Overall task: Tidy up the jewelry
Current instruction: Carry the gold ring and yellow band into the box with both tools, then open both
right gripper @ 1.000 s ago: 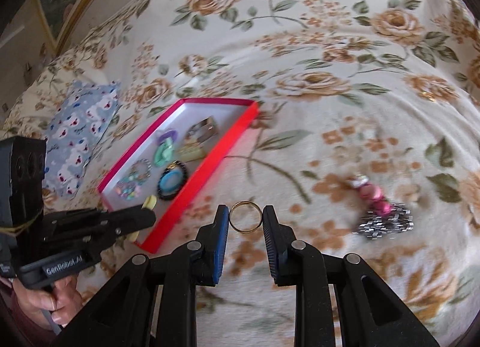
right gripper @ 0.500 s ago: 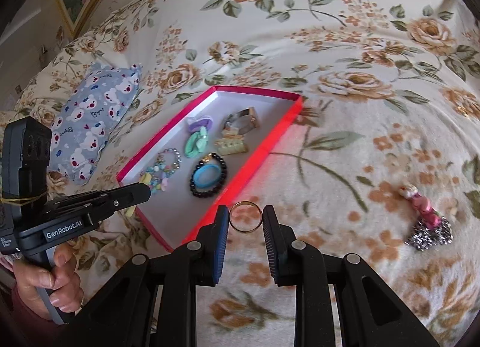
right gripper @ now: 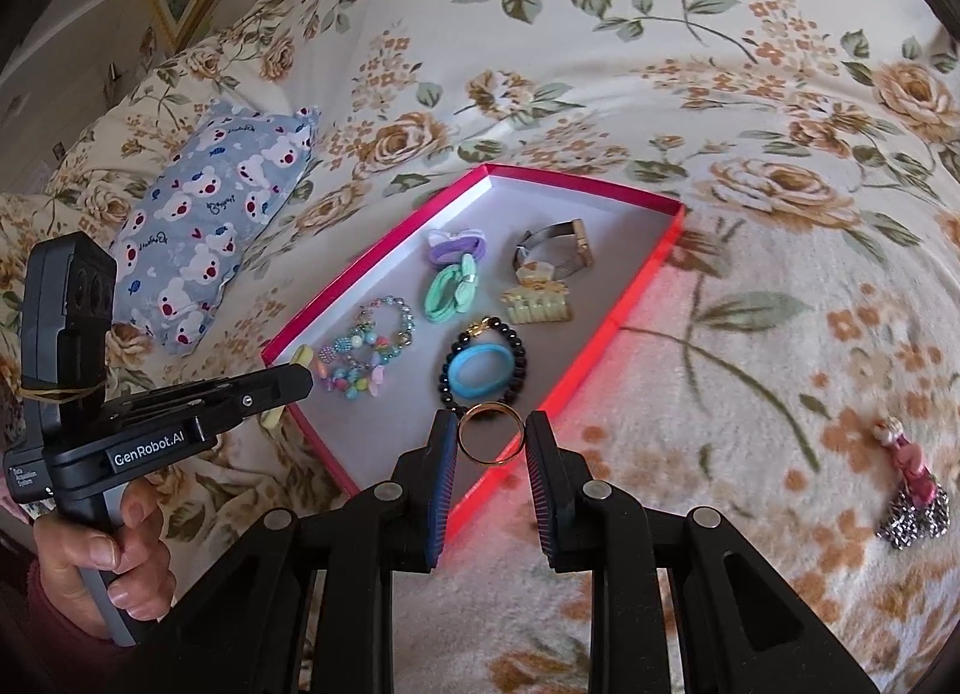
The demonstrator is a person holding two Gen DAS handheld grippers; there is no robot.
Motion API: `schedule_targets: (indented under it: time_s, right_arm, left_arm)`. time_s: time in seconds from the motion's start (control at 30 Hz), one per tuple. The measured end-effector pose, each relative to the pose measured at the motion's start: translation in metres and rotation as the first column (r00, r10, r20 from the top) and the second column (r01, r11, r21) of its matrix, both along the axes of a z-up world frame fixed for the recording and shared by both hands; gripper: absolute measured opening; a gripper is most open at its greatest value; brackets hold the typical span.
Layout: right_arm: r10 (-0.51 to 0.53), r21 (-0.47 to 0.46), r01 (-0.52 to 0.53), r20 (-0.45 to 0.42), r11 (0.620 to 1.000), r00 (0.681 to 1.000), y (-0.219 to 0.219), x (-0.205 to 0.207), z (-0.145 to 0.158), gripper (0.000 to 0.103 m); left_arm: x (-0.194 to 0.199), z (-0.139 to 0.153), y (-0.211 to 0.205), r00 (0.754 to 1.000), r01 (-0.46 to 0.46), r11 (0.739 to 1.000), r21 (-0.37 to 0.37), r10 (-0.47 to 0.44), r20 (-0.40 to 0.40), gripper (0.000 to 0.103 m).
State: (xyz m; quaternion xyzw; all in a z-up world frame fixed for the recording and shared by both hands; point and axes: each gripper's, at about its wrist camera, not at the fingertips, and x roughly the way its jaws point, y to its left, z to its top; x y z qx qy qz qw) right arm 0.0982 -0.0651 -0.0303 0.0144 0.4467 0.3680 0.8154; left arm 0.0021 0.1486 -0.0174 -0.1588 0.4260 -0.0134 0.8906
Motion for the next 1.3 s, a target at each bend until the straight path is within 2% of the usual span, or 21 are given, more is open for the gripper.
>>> schedule_targets:
  time_s: [0.4,0.9,1.17,1.3]
  right_arm:
    - [0.067,-0.010,-0.067,-0.014,0.998,0.998,0.043,0.011,-0.011,0.023]
    - [0.083,-0.099,-0.087,-0.046,0.991,0.996,0.072,0.035,-0.045,0.024]
    - [0.096,-0.114,-0.099,-0.029,0.988,0.995,0.076,0.033,-0.048,0.024]
    - [0.099,-0.115,-0.102,-0.029,0.988,0.995,0.076,0.032,-0.047,0.025]
  left_arm:
    - [0.017,-0.009,0.019,0.999,-0.033,0.999,0.025,0.034,-0.021,0.007]
    - [0.050,-0.032,0.018,0.997,-0.012,0.998,0.059,0.016,-0.078,0.007]
    - [0.054,-0.041,0.022,0.994,-0.039,0.998,0.043,0.043,-0.099,0.010]
    - [0.056,-0.041,0.022,0.994,-0.041,0.998,0.040,0.045,-0.098,0.016]
